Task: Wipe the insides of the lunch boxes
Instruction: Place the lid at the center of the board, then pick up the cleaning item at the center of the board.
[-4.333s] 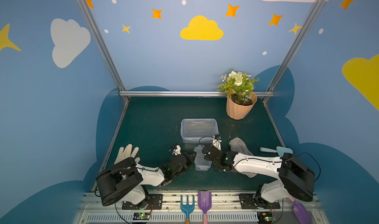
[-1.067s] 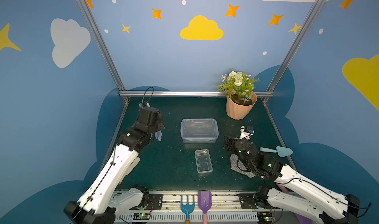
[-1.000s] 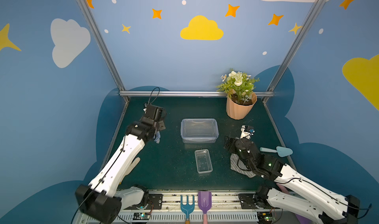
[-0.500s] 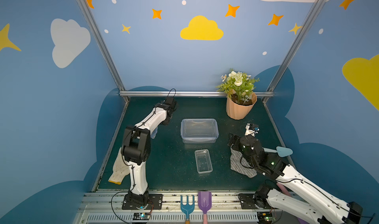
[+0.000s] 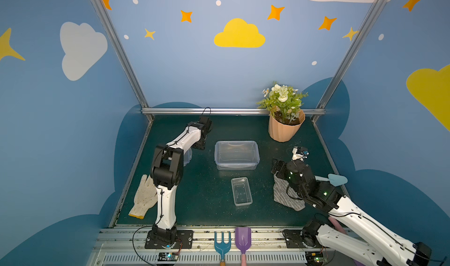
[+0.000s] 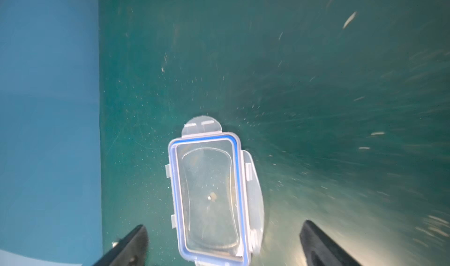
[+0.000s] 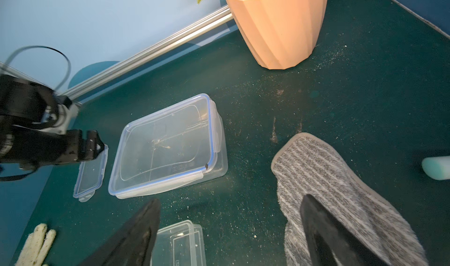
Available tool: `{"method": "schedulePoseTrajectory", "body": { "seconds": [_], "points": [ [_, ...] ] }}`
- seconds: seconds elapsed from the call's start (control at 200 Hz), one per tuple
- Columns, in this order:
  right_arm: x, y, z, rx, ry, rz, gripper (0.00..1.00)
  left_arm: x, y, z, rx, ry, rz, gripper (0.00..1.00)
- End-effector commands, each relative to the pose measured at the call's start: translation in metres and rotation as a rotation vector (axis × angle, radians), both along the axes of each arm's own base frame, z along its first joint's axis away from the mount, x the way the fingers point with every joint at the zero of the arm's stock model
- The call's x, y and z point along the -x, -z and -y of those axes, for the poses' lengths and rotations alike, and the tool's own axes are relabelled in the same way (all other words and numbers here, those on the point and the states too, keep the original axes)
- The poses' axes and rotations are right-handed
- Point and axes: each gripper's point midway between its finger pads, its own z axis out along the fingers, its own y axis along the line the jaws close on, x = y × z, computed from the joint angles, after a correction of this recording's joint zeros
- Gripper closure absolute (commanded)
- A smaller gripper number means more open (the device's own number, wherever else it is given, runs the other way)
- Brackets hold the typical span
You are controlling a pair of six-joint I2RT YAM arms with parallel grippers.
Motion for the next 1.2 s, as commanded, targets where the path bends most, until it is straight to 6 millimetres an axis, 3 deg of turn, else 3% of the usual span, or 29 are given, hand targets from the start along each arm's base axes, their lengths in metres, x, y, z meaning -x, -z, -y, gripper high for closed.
{"method": "schedulePoseTrajectory", "body": {
  "seconds": [0.0, 0.07, 0.16, 0.24, 0.31, 0.441, 0.576, 0.701, 0.851, 0.921, 0.951, 1.071, 1.116, 1.197],
  "points": [
    [0.008, 0.017, 0.014, 0.027, 0.016, -0.114, 0.10, 0.000, -0.065, 0.030, 0.251, 0.000, 0.174, 0.00],
    [0.013, 0.040, 0.031, 0.059, 0.052, -0.238, 0.08, 0.008, -0.097, 0.055, 0.469, 0.024, 0.270, 0.00],
    [0.017, 0.074, 0.047, 0.046, 0.073, -0.408, 0.08, 0.034, -0.129, 0.097, 0.816, 0.094, 0.350, 0.00],
    [0.018, 0.102, 0.057, 0.017, 0.085, -0.533, 0.08, 0.066, -0.147, 0.134, 1.101, 0.197, 0.363, 0.00],
    [0.017, 0.121, 0.063, 0.015, 0.095, -0.614, 0.08, 0.094, -0.146, 0.148, 1.224, 0.212, 0.343, 0.01],
    [0.011, 0.144, 0.066, 0.045, 0.090, -0.713, 0.08, 0.153, -0.107, 0.161, 1.181, 0.215, 0.200, 0.02],
    [0.005, 0.171, 0.055, -0.002, 0.054, -0.798, 0.08, 0.204, -0.067, 0.185, 1.249, 0.225, 0.045, 0.03],
    [0.005, 0.190, 0.050, -0.013, 0.045, -0.854, 0.09, 0.234, -0.041, 0.193, 1.240, 0.217, -0.033, 0.05],
    [0.008, 0.206, 0.043, -0.034, 0.025, -0.881, 0.12, 0.254, -0.016, 0.200, 1.226, 0.210, -0.097, 0.07],
    [0.012, 0.212, 0.041, -0.021, 0.013, -0.906, 0.21, 0.258, -0.006, 0.209, 1.212, 0.221, -0.137, 0.08],
    [0.012, 0.213, 0.039, -0.018, 0.007, -0.909, 0.30, 0.259, -0.003, 0.213, 1.206, 0.224, -0.153, 0.09],
    [0.017, 0.209, 0.039, 0.019, 0.000, -0.911, 0.85, 0.259, 0.015, 0.232, 1.178, 0.235, -0.221, 0.11],
    [0.018, 0.200, 0.041, 0.051, 0.005, -0.892, 1.00, 0.258, 0.023, 0.237, 1.169, 0.228, -0.245, 0.13],
    [0.019, 0.173, 0.043, 0.101, 0.007, -0.831, 1.00, 0.255, 0.034, 0.246, 1.165, 0.221, -0.273, 0.17]
  ]
}}
